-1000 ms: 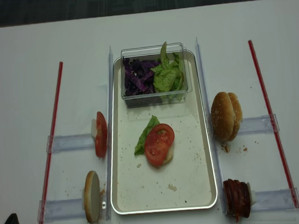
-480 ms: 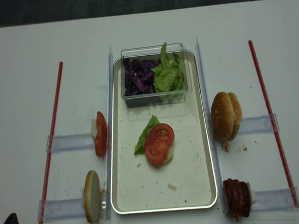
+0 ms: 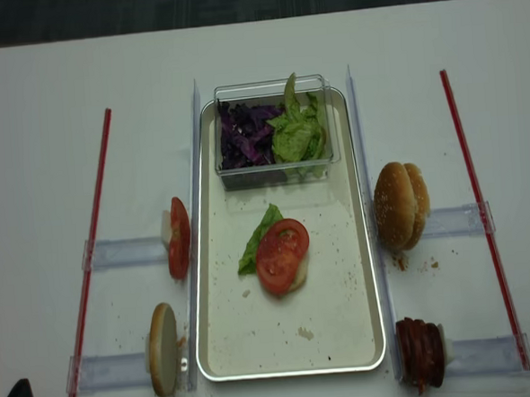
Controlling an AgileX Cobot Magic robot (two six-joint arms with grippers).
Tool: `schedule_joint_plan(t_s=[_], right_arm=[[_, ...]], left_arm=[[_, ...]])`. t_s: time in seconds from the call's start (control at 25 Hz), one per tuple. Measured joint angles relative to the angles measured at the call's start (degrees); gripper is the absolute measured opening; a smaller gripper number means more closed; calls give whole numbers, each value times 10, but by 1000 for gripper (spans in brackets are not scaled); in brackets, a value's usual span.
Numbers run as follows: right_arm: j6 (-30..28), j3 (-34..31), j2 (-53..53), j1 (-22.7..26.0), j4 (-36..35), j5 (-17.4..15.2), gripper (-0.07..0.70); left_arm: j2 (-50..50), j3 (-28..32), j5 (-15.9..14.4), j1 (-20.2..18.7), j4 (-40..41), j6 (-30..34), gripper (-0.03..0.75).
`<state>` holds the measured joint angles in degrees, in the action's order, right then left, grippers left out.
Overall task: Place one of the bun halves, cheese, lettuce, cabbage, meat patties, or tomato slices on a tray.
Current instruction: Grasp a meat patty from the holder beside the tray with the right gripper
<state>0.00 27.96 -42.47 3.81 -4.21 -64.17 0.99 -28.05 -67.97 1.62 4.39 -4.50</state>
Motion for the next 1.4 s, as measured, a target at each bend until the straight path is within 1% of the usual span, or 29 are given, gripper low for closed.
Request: schedule_joint_plan(t_s=[0.16, 0.32, 0.52, 0.76, 1.08, 1.32, 1.4], right_arm=[[0, 0, -99, 0, 0, 17, 593], [0, 1, -161, 0, 0, 36, 593], [0, 1, -170, 0, 0, 46, 593], [0, 2, -170, 0, -1, 46, 593], [-6, 2, -170, 0, -25, 49, 591], [-22, 10, -170, 0, -51, 48, 559], [-23, 20, -170, -11, -53, 45, 550]], left_arm=[[0, 0, 0, 0, 0, 0, 618], [0, 0, 0, 0, 0, 0, 618], [0, 0, 0, 0, 0, 0, 618], [0, 0, 0, 0, 0, 0, 618], [0, 0, 0, 0, 0, 0, 618], [0, 0, 0, 0, 0, 0, 618], [0, 0, 0, 0, 0, 0, 618]])
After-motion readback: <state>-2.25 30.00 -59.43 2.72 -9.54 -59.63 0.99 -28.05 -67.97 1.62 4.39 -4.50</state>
